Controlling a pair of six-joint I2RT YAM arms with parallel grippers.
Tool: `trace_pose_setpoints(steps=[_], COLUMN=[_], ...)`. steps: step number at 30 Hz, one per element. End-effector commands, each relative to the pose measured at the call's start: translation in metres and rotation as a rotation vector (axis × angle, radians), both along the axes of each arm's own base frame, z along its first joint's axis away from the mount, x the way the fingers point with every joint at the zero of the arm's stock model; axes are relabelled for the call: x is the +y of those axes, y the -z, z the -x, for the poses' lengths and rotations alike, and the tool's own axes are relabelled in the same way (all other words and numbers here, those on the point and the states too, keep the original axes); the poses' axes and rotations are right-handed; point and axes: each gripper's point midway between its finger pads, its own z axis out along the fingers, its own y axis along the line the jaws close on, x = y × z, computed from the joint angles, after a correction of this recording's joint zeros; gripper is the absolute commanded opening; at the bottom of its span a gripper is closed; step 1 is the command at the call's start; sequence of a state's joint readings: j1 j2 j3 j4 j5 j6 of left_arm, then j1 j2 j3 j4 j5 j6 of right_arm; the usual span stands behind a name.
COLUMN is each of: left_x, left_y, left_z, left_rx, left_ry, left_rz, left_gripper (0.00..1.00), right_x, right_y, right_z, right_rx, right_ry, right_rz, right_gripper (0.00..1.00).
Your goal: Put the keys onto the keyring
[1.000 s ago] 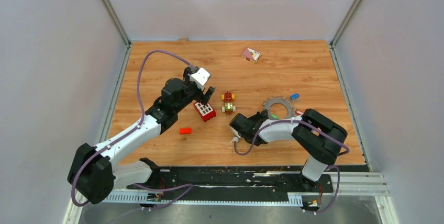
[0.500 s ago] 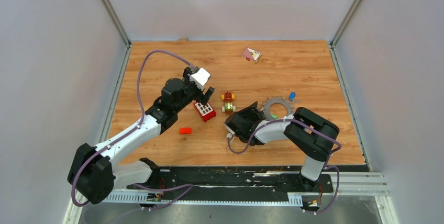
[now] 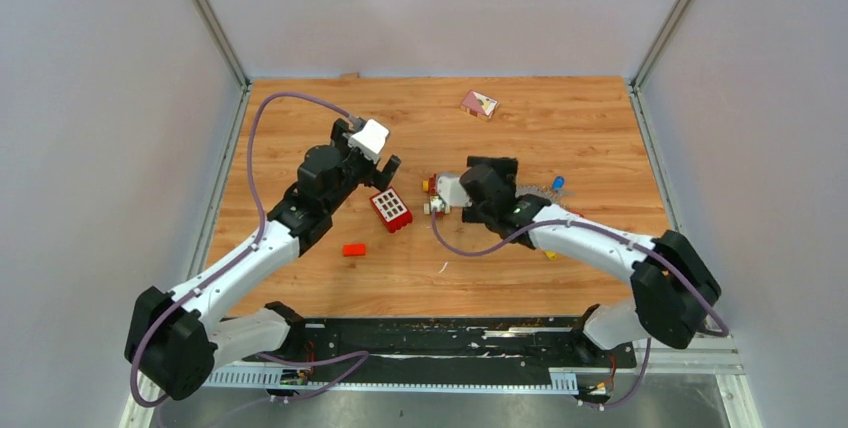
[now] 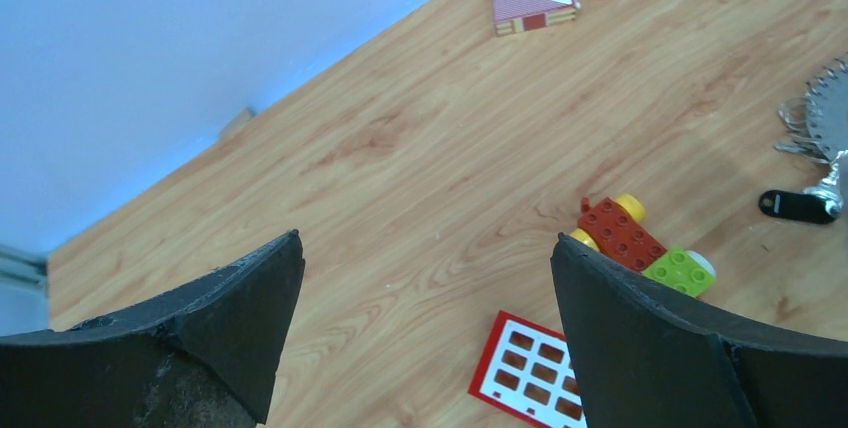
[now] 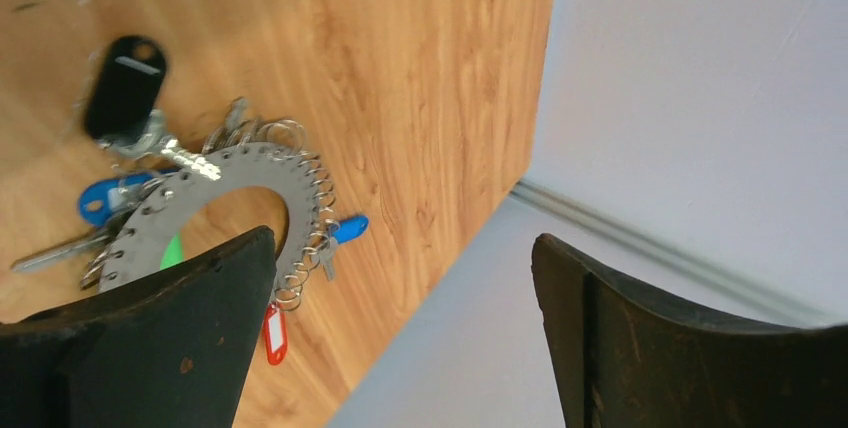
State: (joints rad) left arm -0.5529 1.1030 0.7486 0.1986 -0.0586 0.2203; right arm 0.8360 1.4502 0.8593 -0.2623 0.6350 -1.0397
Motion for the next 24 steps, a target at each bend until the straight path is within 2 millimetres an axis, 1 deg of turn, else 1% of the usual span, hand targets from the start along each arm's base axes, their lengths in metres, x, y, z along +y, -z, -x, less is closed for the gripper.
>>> trace_pose_setpoints(steps=[1,5,7,9,12,15,18,21,22,23,24], left_x=[0.020,0.033,0.039,0.046,0.054,0.060,0.067,0.067,0.065,0.064,0.063], left_y=[-0.038,-0.037,-0.037,-0.038,-0.036,-0.033,-0.029,-0.027,-0.027,-0.029,-0.031], left_z=[-0.006,-0.007,-0.007,-0.007,-0.005,0.000,0.007,0.013,0.015,0.017,0.018], left_rx=[-0.084,-0.098,-0.098,-0.095,-0.091,-0.103,-0.124,-0.133,-0.137,-0.147,-0.155], left_ry=[-0.075,-0.111,-0.128,-0.146,-0.153,-0.148,-0.159,-0.151,-0.143,-0.135,-0.129], left_rz=[0.010,-0.016,-0.018,-0.015,-0.020,-0.041,-0.022,0.021,0.035,0.045,0.053], left_gripper=[1.00,1.00,1.00,1.00,1.00,1.00,1.00,1.00,1.00,1.00,1.00], right_x=[-0.002,-0.020,-0.032,-0.041,-0.048,-0.057,-0.063,-0.064,-0.065,-0.066,-0.067], right_y=[-0.043,-0.086,-0.102,-0.113,-0.120,-0.123,-0.126,-0.132,-0.139,-0.143,-0.143], right_z=[-0.014,-0.031,-0.035,-0.037,-0.037,-0.036,-0.033,-0.025,-0.020,-0.017,-0.014], right_rx=[0.037,0.030,0.014,0.002,0.013,-0.008,-0.027,-0.035,-0.055,-0.075,-0.090], right_ry=[0.091,0.188,0.240,0.282,0.323,0.378,0.423,0.415,0.395,0.379,0.369], right_rz=[-0.378,-0.667,-0.791,-0.902,-1.050,-1.136,-1.200,-1.233,-1.247,-1.259,-1.270], right_gripper=[1.00,1.00,1.00,1.00,1.00,1.00,1.00,1.00,1.00,1.00,1.00])
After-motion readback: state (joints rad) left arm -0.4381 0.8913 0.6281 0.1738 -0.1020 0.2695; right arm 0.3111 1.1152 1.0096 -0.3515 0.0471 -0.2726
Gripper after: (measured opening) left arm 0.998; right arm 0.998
